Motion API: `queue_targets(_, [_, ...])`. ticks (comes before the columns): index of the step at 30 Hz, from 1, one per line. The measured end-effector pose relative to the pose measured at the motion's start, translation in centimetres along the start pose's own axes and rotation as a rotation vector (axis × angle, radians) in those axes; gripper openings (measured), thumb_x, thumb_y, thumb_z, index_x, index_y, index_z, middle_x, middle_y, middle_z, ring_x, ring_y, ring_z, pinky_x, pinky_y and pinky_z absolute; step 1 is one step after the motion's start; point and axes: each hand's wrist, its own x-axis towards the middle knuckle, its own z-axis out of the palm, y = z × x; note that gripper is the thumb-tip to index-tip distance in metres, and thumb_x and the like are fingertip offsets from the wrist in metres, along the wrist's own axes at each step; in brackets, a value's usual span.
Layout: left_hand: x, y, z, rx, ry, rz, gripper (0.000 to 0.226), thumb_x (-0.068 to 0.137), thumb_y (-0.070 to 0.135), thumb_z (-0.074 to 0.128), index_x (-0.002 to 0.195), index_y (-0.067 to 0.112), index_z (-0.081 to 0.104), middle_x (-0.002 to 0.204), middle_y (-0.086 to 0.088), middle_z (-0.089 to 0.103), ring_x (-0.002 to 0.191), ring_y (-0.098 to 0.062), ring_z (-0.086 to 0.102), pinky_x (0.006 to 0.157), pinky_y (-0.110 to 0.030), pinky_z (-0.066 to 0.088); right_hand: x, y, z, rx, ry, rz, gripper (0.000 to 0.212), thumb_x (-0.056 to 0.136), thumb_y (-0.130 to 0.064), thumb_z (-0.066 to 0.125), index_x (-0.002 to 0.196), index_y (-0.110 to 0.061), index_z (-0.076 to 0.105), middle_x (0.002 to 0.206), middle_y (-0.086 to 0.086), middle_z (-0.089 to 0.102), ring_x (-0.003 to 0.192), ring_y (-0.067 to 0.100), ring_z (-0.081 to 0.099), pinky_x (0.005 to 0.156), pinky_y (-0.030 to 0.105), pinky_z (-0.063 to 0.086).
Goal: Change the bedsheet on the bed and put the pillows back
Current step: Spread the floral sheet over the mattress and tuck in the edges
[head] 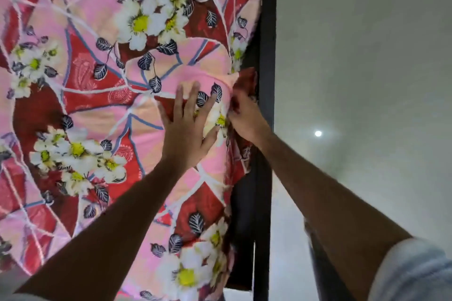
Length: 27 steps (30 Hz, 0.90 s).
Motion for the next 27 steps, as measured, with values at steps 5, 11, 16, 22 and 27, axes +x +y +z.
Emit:
queue_targets(5, [0.5,0.1,-1.2,-0.026,-0.079,-0.007,0.071,0.097,0.058,0.041,0.159,0.028,0.025,0.171,-0.011,0.010,0.156,-0.039,0.006,0.110,-0.080,0.015,1.0,-0.7,-6.5,-0.160,-0.382,0.178,0.026,0.095,-0.011,0.056,0.120,-0.011,0.062,0.116,0.014,0.068,0.097,0.028,0.070,0.088,0.043,0.057])
queue_targets(11, [3.1,1.6,-2.7,-0.182,-0.157,-0.227,0.108,0.081,0.081,0.040,0.162,0.027,-0.006,0.171,-0.005,-0.008,0.157,-0.032,0.001,0.111,-0.080,0.012,5.1,-4.8,-10.7,-0.131,-0.260,0.127,0.030,0.094,-0.005,0.055,0.123,-0.010,0.060,0.114,0.005,0.068,0.093,0.018,0.069,0.079,0.033,0.059])
queue_targets(16, [3.9,2.4,-1.1,-0.191,-0.190,-0.274,0.123,0.080,0.074,0.063,0.152,0.040,-0.032,0.168,-0.002,-0.026,0.154,-0.028,-0.025,0.107,-0.081,-0.006,12.2,-8.0,-8.8,-0.035,-0.133,0.113,0.010,0.093,-0.014,0.064,0.085,-0.009,0.066,0.084,0.005,0.071,0.073,0.014,0.069,0.068,0.031,0.055])
queue_targets(22, [3.6,3.0,-0.9,-0.149,-0.082,-0.310,0.115,0.080,0.068,0.064,0.162,0.032,-0.008,0.171,-0.004,-0.013,0.157,-0.030,-0.012,0.109,-0.080,0.002,15.7,-8.2,-9.4,-0.233,-0.147,0.016,0.030,0.081,-0.015,0.081,0.067,-0.018,0.054,0.077,0.002,0.065,0.079,0.020,0.067,0.074,0.031,0.053])
queue_targets(27, [3.7,3.7,-1.4,-0.076,-0.020,-0.338,0.086,0.095,0.062,0.045,0.164,0.030,0.004,0.172,-0.006,0.004,0.158,-0.032,0.005,0.113,-0.077,0.014,17.6,-9.3,-14.8,-0.488,-0.216,-0.073,0.018,0.081,-0.013,0.080,0.081,-0.001,0.067,0.081,0.008,0.068,0.069,0.010,0.058,0.069,0.022,0.041])
